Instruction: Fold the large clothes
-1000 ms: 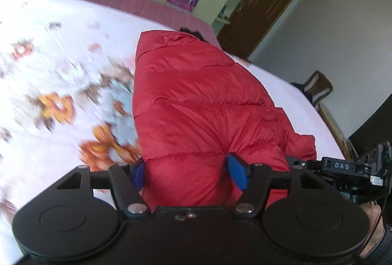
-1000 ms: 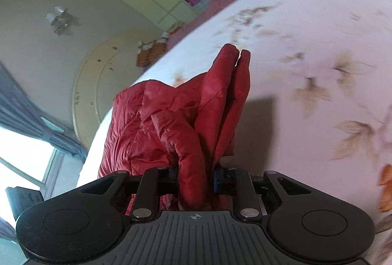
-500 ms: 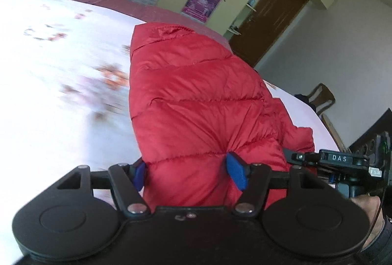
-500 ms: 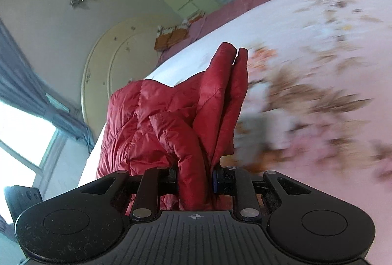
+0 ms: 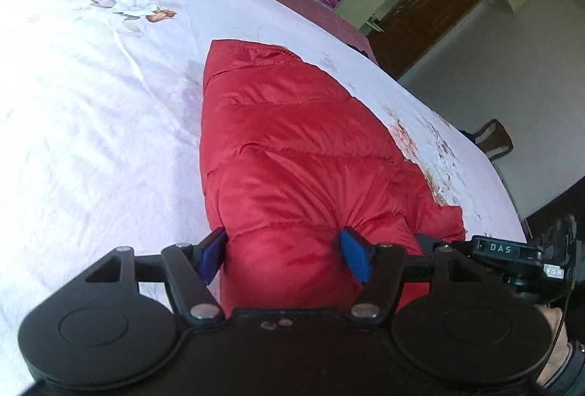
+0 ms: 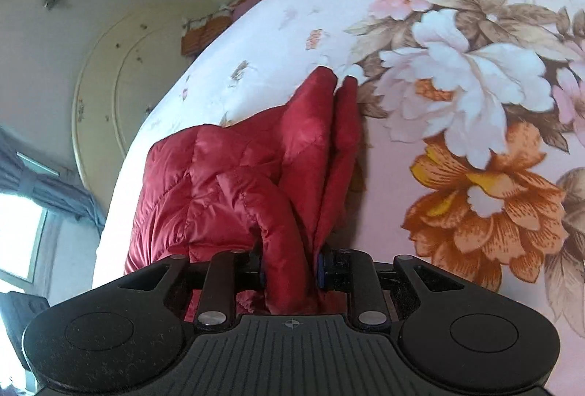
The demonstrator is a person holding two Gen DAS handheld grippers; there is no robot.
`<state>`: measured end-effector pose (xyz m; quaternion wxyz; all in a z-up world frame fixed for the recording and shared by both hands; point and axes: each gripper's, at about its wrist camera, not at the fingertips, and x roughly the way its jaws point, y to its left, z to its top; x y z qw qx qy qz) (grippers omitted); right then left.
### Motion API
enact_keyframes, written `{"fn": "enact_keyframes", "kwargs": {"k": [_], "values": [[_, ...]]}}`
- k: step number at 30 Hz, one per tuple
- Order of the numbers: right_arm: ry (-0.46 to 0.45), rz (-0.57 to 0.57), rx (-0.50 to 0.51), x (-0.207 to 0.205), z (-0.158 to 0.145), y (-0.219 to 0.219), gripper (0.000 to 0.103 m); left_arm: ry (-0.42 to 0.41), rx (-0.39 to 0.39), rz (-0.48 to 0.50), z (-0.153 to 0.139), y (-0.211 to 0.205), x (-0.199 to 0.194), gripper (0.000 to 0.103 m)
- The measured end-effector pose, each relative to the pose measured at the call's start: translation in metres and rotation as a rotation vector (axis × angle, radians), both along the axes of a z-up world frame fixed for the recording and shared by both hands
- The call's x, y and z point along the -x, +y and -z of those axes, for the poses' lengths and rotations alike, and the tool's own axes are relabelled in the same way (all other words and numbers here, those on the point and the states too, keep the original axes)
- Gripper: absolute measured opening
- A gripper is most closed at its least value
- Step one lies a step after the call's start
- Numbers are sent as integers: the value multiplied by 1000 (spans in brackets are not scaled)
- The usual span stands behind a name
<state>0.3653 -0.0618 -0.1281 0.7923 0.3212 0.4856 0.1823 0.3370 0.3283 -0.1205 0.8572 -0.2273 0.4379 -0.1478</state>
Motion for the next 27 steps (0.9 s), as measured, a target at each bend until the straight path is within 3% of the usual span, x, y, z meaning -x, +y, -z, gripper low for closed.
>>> {"fn": "enact_keyframes", "kwargs": {"k": [3,4,7,9,10,12,16,21,27], "values": [[-31,-4,53,5,-8,-7,34,7,-3,-9,-2,6,-3,77],[-64,7,109,12,-21,-6,45,0,-11,-15,-4,18,0,77],[-191,45,180,27,-53,-22,46,-61,-47,-51,-22,35,16,73],[-296,6,221,33,-78,-18,28,-144,-77,-67,-37,38,20,62],[-332,-36,251,32,-86,-9,10,-182,-78,-55,-43,36,19,61],[-363,-108,299,27,-94,11,9,-235,-87,3,-53,21,12,60],[-301,-158,454,17,-70,33,9,-221,-234,128,-47,-18,-6,58],[-203,-130,468,16,-27,23,9,-167,-219,118,-19,-16,-12,60],[-161,-105,446,13,-19,19,9,-170,-243,142,-15,-17,-11,58]]}}
